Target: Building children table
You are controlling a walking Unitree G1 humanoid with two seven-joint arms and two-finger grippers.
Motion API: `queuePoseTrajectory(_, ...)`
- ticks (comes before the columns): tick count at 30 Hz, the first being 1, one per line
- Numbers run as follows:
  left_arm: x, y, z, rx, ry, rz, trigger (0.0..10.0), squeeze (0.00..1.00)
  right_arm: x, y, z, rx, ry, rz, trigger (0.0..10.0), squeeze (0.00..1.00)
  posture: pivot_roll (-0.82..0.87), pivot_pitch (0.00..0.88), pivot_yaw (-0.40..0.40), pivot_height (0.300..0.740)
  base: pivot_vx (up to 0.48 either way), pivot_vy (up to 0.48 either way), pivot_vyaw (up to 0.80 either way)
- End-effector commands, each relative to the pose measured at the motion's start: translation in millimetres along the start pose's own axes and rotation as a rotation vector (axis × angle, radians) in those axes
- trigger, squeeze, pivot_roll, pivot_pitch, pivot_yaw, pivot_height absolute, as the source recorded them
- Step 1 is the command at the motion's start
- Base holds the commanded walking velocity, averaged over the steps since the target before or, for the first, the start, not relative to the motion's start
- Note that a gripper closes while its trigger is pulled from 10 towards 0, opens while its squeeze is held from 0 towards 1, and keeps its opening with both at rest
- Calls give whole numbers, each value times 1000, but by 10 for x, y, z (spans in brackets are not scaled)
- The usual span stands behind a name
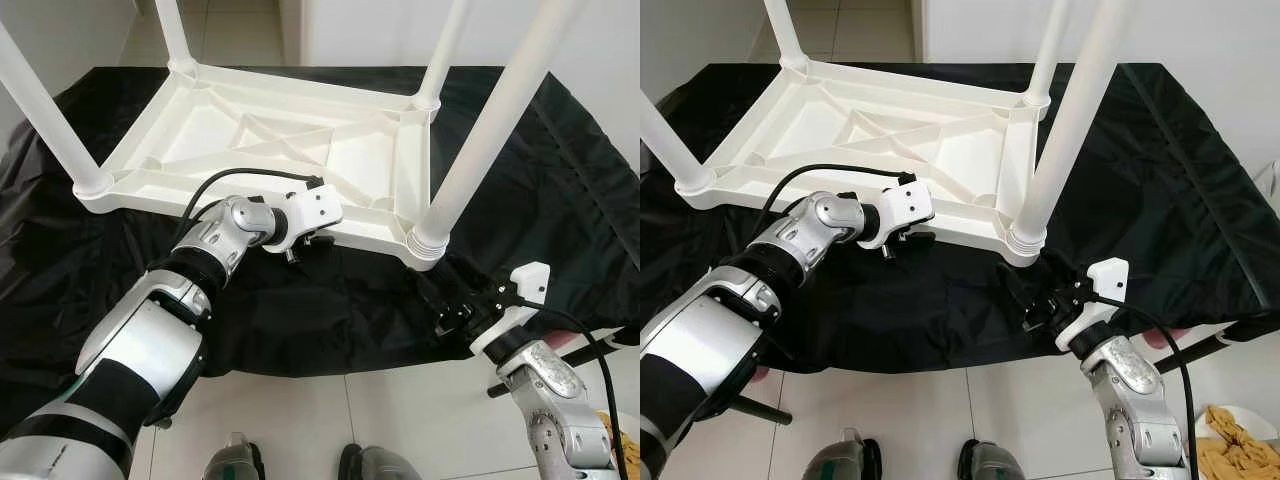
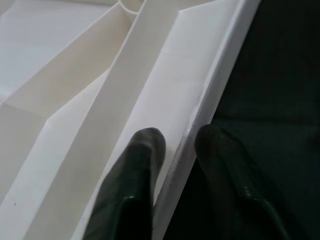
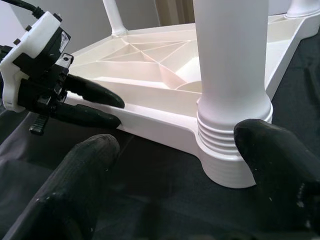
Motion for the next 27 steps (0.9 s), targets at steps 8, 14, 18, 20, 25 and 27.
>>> queuePoseTrajectory(8, -193, 95, -409, 127, 30, -179, 0, 0, 75, 131, -11, 12, -38, -16, 10000, 0, -57, 151, 53, 740, 0, 0, 0)
queuePoseTrajectory(14, -238, 194, -538, 142, 27, -236, 0, 0, 89, 204, -25, 20, -49, -41, 10000, 0, -65, 148, 62, 740, 0, 0, 0)
queuePoseTrajectory(18, -248, 210, -556, 142, 29, -249, 0, 0, 93, 210, -28, 21, -50, -43, 10000, 0, -65, 148, 62, 740, 0, 0, 0)
queuePoseTrajectory(20, -272, 248, -600, 147, 17, -275, 0, 0, 94, 209, -26, 19, -48, -50, 10000, 0, -69, 148, 68, 740, 0, 0, 0)
queuePoseTrajectory(25, -291, 293, -642, 148, 14, -300, 0, 0, 88, 216, -18, 19, -45, -55, 10000, 0, -73, 149, 69, 740, 0, 0, 0)
queuePoseTrajectory(27, -305, 326, -667, 144, 12, -315, 0, 0, 74, 229, -16, 21, -41, -60, 10000, 0, -73, 150, 70, 740, 0, 0, 0)
Point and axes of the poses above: a point about 5 cm out from each wrist's last joint towards the gripper, its own y axis pointing back from the gripper into the wrist, its own z axis along the axis of the wrist's last joint, x = y × z, the point moved 1 cm from there along -y, pointing out of the wrist towards the gripper, and after that the axes turned 4 degrees about y, right-handed, at the moved point
